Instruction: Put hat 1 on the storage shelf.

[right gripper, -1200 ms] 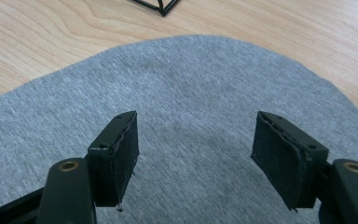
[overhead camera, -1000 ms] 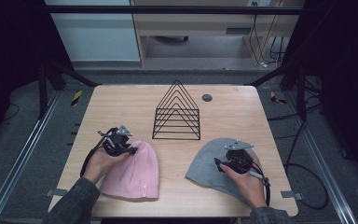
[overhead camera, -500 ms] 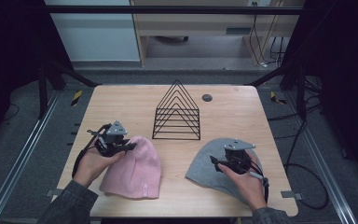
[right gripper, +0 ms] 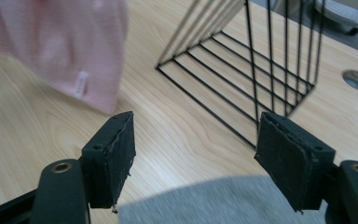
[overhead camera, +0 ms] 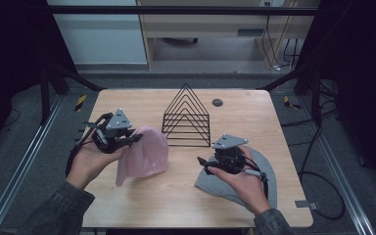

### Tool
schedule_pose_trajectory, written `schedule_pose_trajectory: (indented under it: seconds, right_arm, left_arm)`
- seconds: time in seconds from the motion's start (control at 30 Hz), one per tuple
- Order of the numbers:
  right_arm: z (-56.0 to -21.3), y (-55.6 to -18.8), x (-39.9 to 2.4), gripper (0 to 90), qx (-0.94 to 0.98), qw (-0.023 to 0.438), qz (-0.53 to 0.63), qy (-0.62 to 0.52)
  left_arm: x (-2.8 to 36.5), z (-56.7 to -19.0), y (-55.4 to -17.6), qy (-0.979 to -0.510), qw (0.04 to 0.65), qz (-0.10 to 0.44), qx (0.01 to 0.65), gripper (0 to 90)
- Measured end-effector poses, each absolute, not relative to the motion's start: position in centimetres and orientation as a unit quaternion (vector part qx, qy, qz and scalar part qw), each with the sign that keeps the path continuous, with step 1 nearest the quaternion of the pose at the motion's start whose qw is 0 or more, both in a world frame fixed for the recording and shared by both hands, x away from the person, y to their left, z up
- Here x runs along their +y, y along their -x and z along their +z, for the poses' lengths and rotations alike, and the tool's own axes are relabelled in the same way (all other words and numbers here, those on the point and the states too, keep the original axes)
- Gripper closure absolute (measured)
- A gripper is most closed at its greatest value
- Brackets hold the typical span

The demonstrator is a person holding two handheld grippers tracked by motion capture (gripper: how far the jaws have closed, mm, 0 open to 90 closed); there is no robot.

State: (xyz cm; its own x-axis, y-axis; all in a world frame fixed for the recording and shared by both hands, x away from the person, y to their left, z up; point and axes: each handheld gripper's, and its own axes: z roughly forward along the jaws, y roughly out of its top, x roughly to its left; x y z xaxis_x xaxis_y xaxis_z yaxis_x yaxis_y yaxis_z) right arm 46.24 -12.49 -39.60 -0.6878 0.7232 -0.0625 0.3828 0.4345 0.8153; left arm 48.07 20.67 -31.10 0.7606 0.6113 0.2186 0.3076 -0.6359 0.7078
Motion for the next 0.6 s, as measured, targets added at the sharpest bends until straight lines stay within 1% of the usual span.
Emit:
schedule_pose_trajectory:
  seconds: [0.17,0.2,0.33,0.4,0.6]
  right_arm:
    - [-38.7,-46.5,-10.9,27.6,0.828,0.208,0.412,-0.318]
    - [-38.4,-46.7,-10.0,27.1,0.832,0.203,0.411,-0.312]
    - [-38.1,-47.0,-9.1,27.1,0.836,0.197,0.411,-0.306]
    - [-37.8,-47.2,-8.1,29.5,0.841,0.191,0.41,-0.298]
    - [-37.9,-47.5,-6.9,33.9,0.847,0.173,0.414,-0.286]
  left_arm:
    - [20.7,-29.0,-48.2,-0.869,0.343,0.242,0.261,78.3]
    - [20.7,-28.7,-48.3,-0.868,0.345,0.243,0.261,78.3]
    - [20.7,-27.4,-48.6,-0.862,0.355,0.246,0.263,78.2]
    - [20.9,-26.7,-48.8,-0.86,0.359,0.249,0.264,78.2]
    - [20.9,-26.2,-48.9,-0.858,0.363,0.249,0.263,78.1]
